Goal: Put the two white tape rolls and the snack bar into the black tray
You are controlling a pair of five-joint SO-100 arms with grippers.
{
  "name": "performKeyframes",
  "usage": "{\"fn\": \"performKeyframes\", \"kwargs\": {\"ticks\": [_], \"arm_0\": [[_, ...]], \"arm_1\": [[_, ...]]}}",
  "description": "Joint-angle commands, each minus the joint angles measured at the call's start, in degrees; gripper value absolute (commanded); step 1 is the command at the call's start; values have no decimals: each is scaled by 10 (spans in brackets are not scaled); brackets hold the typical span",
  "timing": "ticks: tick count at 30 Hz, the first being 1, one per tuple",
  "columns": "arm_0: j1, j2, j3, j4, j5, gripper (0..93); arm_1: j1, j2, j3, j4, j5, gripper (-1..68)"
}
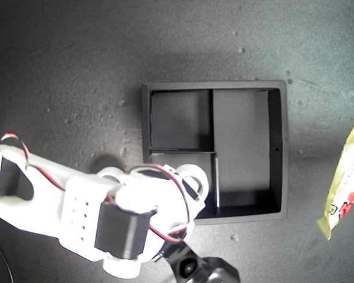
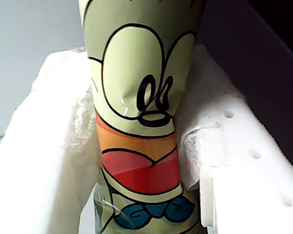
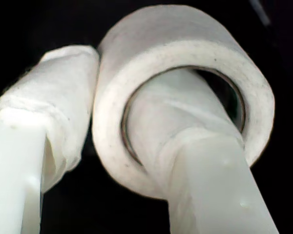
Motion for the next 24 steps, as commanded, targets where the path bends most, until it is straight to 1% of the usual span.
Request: {"fn": "performKeyframes", "kwargs": {"ticks": [1,5,7,12,15,20,24], "arm_0": [[13,8,-24,10,-16,34],[23,4,-37,10,-24,33],[25,4,-38,10,-24,33],[28,4,-38,10,-21,33],[29,4,-38,10,-18,33],[29,0,-36,10,-18,34],[31,-17,-54,10,-19,34]], "arm_1": [[-4,-1,21,-88,8,-1],[-11,-12,36,-160,11,-1],[-11,-43,18,-181,11,-1],[-14,-239,-136,-175,13,-1],[-19,-327,-194,-170,25,-1],[-47,-412,-209,-194,55,-1],[-65,-445,-184,-236,83,-1]]}}
